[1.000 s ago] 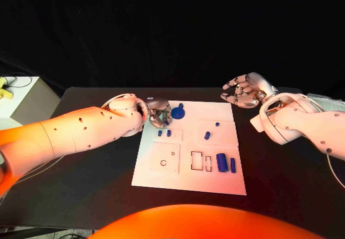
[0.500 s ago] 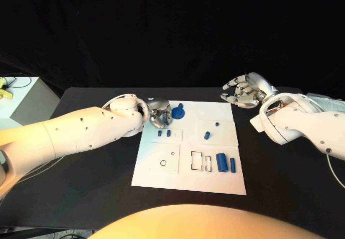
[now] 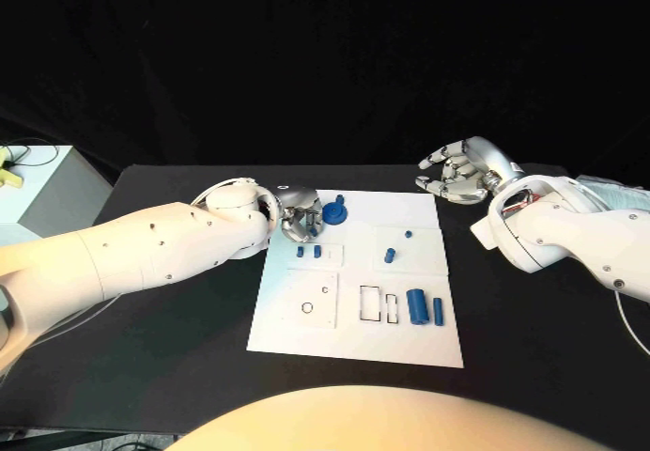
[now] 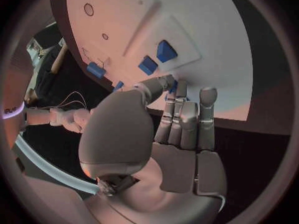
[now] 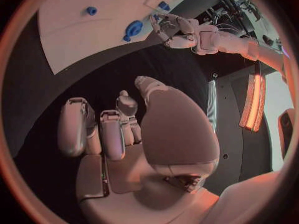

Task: Assemble the parts on the task board

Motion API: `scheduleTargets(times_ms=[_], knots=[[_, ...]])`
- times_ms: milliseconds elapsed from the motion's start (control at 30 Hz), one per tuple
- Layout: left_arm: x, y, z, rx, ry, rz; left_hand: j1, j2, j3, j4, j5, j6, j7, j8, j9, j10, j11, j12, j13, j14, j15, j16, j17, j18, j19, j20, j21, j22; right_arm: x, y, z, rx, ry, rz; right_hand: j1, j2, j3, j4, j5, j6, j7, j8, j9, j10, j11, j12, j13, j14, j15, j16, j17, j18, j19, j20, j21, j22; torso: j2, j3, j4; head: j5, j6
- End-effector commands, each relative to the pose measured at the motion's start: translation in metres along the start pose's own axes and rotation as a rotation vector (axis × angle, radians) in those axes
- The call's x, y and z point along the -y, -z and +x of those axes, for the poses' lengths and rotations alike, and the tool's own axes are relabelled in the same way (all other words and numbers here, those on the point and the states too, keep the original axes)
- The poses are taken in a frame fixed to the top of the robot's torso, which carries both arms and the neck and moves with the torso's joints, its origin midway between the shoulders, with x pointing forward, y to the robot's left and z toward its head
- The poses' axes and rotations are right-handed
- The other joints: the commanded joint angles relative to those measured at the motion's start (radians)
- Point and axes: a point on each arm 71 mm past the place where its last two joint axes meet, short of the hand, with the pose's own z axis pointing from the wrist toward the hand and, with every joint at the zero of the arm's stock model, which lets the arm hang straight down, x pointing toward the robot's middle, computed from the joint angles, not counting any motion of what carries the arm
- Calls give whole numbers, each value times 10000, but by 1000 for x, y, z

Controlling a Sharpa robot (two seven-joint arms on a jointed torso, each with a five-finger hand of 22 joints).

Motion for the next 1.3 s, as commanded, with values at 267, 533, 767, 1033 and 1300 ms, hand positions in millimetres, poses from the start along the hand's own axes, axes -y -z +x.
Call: scheduleTargets(times_ms=[267, 533, 767, 1033, 1300], knots=[[2, 2, 3, -75, 19, -144, -139, -143, -115, 39, -19, -526, -7, -420, -194, -292, 5, 152, 164, -143, 6, 23, -85, -58, -84, 25, -131, -80, -1, 0, 0, 21, 78, -183, -73, -52, 103, 2, 43, -40, -3, 73, -9, 52, -18, -78, -75, 603, -72, -88, 1012, 149, -25, -63, -99, 922, -3, -15, -1, -6, 2], [2, 3, 2, 65, -4, -236, -183, -212, -149, 79, -18, -875, -94, -665, -316, -455, 8, 318, 303, -175, 12, 27, -114, -63, -42, 36, -157, -78, -1, 0, 0, 20, 83, -170, -73, -52, 103, 2, 43, -40, -3, 73, -9, 52, -18, -78, -75, 603, -72, -88, 1012, 149, -25, -63, -99, 922, -4, -14, 5, -8, 2], [0, 4, 1, 203, -16, -341, -203, -241, -185, 108, -17, -1018, -136, -759, -367, -557, 20, 385, 364, -177, 18, 27, -128, -64, -15, 40, -174, -88, 0, 1, 0, 19, 86, -158, -73, -52, 103, 2, 43, -40, -3, 73, -9, 52, -18, -78, -75, 603, -72, -88, 1012, 149, -25, -63, -99, 922, -4, -10, 0, 0, 2], [-8, 7, 0, 187, -29, -678, -236, -292, -268, 176, -17, -1214, -252, -883, -448, -886, 105, 470, 455, -279, 83, -17, -284, -55, -51, 85, -270, -184, 2, 0, -1, 12, 115, -87, -77, -80, 117, -6, 44, -52, -3, 72, -11, -6, -17, -155, -171, 587, -73, -129, 952, 166, -52, -65, -193, 876, -10, -6, -2, -20, 2], [-19, 12, -2, 307, -28, -1012, -204, -330, -367, 279, -4, -1338, -326, -957, -534, -1591, 325, 427, 467, -767, 262, -230, -1031, -10, -251, 225, -515, -448, 7, -1, -4, -58, 214, -32, -11, -260, 404, -17, -8, -131, 10, 116, -8, -1736, 0, -2782, -2817, 280, -59, -733, 200, 428, -579, -51, -1755, 99, -16, -13, 4, -70, 29]])
